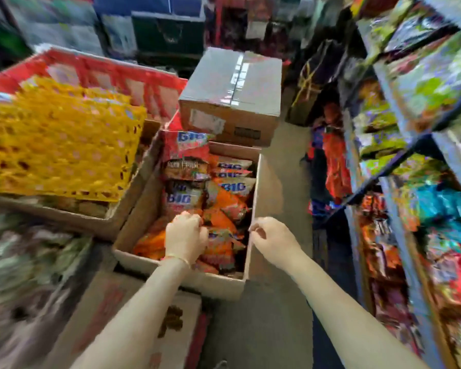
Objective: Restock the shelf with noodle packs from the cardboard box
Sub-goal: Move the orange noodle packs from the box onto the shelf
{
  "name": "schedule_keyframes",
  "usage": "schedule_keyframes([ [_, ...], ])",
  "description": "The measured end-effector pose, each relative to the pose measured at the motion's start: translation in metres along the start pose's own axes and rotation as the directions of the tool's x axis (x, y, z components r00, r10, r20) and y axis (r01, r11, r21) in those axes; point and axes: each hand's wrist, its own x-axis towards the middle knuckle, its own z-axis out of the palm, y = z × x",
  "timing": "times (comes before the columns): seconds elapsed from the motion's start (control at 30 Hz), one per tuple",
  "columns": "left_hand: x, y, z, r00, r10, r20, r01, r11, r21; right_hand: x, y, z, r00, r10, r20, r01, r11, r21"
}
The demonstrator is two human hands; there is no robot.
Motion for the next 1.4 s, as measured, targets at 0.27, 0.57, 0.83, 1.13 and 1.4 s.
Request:
schedule_keyframes([
  [0.27, 0.026, -0.06, 0.011, 0.98, -0.088, 0.178, 0.077, 0.995, 0.068, 0.111, -0.05, 0.035, 1.0, 0.018, 0.007, -0.018, 0.992, 0.123],
  [0.57, 0.037, -0.074, 0.019, 0.984, -0.072, 0.163, 0.067, 0.997, 0.036, 0.213, -0.11, 0.047, 0.934, 0.311, 0.176, -0.346, 0.666, 0.661],
  [0.83, 0.038, -0.077, 0.02, 0.99, -0.067, 0.124, 0.063, 0.997, 0.035, 0.228, -0.104, 0.067, 0.89, 0.431, 0.149, -0.433, 0.693, 0.577],
  [1.13, 0.037, -0.076, 0.022, 0.989, -0.075, 0.128, 0.07, 0.997, 0.044, 0.217, -0.11, 0.081, 0.883, 0.436, 0.176, -0.426, 0.586, 0.689],
  [1.4, 0.038, -0.074, 0.024, 0.989, -0.073, 0.125, 0.07, 0.997, 0.029, 0.169, -0.082, 0.06, 0.92, 0.344, 0.187, -0.36, 0.556, 0.749],
])
